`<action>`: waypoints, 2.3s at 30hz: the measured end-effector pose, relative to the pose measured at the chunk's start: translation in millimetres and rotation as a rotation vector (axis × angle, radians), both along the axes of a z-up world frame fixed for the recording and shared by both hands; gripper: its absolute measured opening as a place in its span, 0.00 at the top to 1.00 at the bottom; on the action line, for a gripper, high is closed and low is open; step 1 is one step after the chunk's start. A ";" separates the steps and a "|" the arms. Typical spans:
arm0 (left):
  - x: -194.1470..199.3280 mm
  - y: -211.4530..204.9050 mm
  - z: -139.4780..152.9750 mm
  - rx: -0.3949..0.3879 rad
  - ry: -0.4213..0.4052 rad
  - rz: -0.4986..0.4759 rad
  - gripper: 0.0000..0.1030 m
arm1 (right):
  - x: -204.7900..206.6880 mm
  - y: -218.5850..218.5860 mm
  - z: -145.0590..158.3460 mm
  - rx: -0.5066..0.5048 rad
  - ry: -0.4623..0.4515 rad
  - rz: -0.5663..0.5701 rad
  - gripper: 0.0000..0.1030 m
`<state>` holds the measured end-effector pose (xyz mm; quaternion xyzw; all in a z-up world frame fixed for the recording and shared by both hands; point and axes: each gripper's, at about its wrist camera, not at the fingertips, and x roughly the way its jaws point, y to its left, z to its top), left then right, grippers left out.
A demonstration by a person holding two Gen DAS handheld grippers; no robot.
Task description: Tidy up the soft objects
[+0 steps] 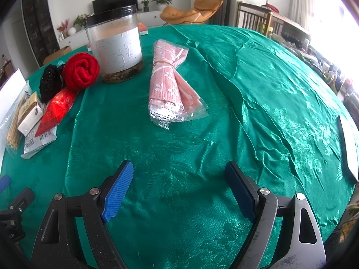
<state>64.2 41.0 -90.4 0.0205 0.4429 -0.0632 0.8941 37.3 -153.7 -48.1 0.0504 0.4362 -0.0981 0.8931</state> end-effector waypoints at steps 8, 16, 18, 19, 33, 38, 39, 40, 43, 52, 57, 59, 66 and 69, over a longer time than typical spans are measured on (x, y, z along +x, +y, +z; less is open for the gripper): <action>0.0 0.0 0.0 0.000 0.000 0.000 0.00 | 0.0 0.0 0.0 0.000 0.000 0.000 0.17; 0.0 0.0 0.1 0.000 0.000 0.000 0.00 | 0.0 0.0 0.1 0.000 0.000 0.000 0.17; 0.0 -0.1 0.0 0.001 0.000 0.000 0.00 | 0.0 0.1 0.1 0.000 0.000 0.000 0.17; 0.1 -0.7 -0.2 0.003 0.000 0.000 0.00 | 0.0 0.1 0.1 0.000 0.000 0.000 0.17; 0.1 -0.8 -0.4 0.005 0.001 0.000 0.00 | 0.0 0.3 0.3 -0.001 0.000 0.000 0.16; 0.1 -0.7 -0.5 0.008 0.002 0.003 0.00 | 0.0 0.4 0.3 -0.001 0.000 0.000 0.16; -0.1 -0.7 -0.1 0.014 0.003 0.010 0.00 | 0.0 0.5 0.3 -0.001 0.000 0.000 0.16; 0.7 -1.2 1.6 0.023 0.020 0.020 0.00 | 0.0 0.4 0.3 -0.001 0.000 0.000 0.16; 6.5 -2.6 22.2 -0.076 0.021 -0.011 0.00 | 0.0 0.5 0.4 -0.001 0.000 0.000 0.16; 98.4 -10.5 48.2 -0.159 0.073 0.094 0.00 | 0.3 0.9 0.2 0.000 0.000 0.001 0.16; 132.8 -5.5 36.8 -0.116 0.114 0.182 0.06 | -1.7 -1.2 2.7 0.036 -0.011 0.005 0.16; 136.1 1.1 33.2 -0.135 0.141 0.194 0.27 | -9.1 -7.9 15.3 0.127 -0.072 0.021 0.17; 122.5 19.1 47.2 -0.216 0.114 0.163 0.33 | 63.4 -45.8 51.9 0.185 -0.040 -0.003 0.17; 113.5 25.2 62.9 -0.257 0.096 0.153 0.33 | 117.7 -50.0 32.0 0.210 0.105 0.037 0.17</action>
